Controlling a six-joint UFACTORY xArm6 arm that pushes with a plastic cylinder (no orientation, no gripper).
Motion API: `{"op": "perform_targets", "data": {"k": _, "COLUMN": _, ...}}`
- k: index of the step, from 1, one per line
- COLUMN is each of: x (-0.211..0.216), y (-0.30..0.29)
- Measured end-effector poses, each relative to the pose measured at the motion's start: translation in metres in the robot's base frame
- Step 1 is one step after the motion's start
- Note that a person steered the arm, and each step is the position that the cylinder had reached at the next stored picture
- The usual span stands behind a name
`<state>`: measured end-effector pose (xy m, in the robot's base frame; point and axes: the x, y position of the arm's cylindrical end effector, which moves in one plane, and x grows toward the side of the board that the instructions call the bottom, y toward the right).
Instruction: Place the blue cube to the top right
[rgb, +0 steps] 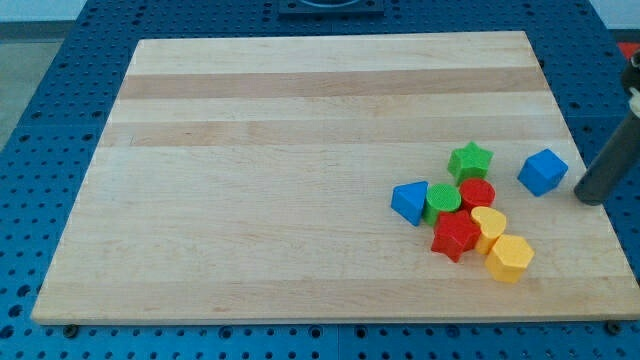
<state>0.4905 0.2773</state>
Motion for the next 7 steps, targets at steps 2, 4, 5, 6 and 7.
{"op": "perform_targets", "data": {"k": 2, "x": -0.006, "y": -0.044}}
{"op": "perform_targets", "data": {"k": 4, "x": -0.028, "y": -0.037}}
{"op": "perform_targets", "data": {"k": 5, "x": -0.053, "y": -0.037}}
{"op": "perform_targets", "data": {"k": 6, "x": -0.057, "y": -0.05}}
{"op": "perform_targets", "data": {"k": 7, "x": -0.057, "y": -0.069}}
